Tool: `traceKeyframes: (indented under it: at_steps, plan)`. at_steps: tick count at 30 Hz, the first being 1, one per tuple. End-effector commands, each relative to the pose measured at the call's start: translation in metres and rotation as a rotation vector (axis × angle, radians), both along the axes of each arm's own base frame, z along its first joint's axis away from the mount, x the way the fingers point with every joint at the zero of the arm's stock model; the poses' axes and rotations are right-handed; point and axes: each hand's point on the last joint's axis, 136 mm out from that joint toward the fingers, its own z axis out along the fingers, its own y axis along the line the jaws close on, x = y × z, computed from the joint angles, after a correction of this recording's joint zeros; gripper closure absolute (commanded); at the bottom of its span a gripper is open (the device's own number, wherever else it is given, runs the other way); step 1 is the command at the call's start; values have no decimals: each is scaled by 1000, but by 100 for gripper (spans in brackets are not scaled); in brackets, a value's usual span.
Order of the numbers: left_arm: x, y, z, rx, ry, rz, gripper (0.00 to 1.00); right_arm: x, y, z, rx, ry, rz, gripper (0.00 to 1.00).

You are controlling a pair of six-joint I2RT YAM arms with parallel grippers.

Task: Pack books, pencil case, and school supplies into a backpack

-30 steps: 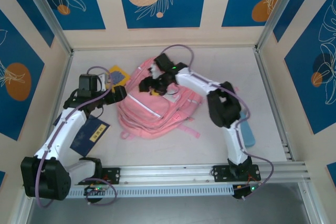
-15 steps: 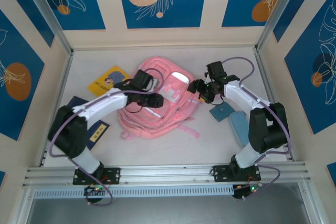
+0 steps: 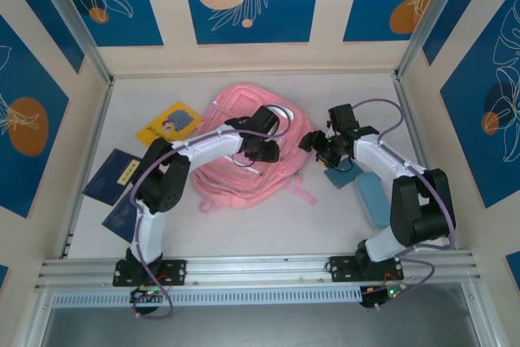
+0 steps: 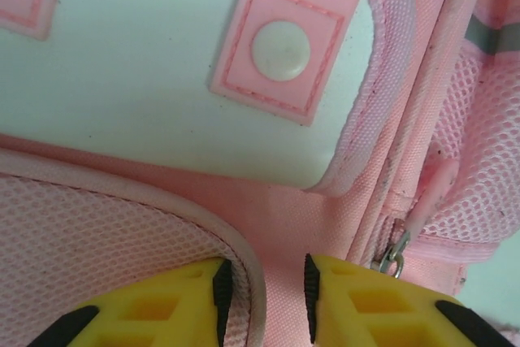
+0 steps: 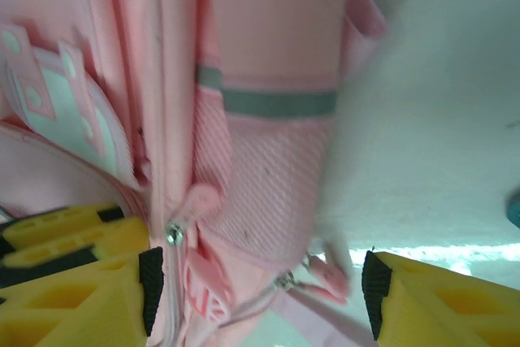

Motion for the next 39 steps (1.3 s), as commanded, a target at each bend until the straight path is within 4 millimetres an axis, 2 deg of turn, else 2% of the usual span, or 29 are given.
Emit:
traceKeyframes:
  at_steps: [1, 4, 7, 10, 17, 21, 26, 29, 33, 34, 37, 39]
  plan:
    - [18, 20, -11, 118, -14, 61, 65, -4, -9, 6, -6, -32, -11, 32]
    - [22, 8, 14, 92, -66, -31, 58, -8, -16, 5, -8, -39, -22, 32]
    - [14, -4, 40, 104, -125, -163, 49, -10, -24, 7, -4, -58, -32, 32]
    - [6, 0, 47, 190, -138, -225, 48, -12, -29, 4, 2, -66, -24, 32]
    - [-7, 16, 23, 318, -59, -246, 53, -17, -32, -2, -8, -74, 11, 32]
    - [-10, 13, 10, 324, -10, -259, 62, -19, -31, -6, 4, -65, 12, 32]
    - [-3, 5, 2, 318, -6, -246, 55, -20, -29, -9, 14, -63, 10, 32]
    - [6, 9, -1, 361, -20, -202, 54, -19, -28, -10, 16, -65, 14, 32]
    - [17, 20, 0, 434, -56, -145, 73, -19, -24, -10, 17, -91, 54, 32]
    - [18, 21, 3, 436, -65, -140, 82, -19, -22, -9, 12, -101, 70, 32]
    - [20, 21, 19, 419, -88, -148, 100, -17, -17, -9, -25, -145, 141, 33]
    - [20, 20, 34, 404, -110, -156, 100, -17, -11, -6, -45, -179, 201, 33]
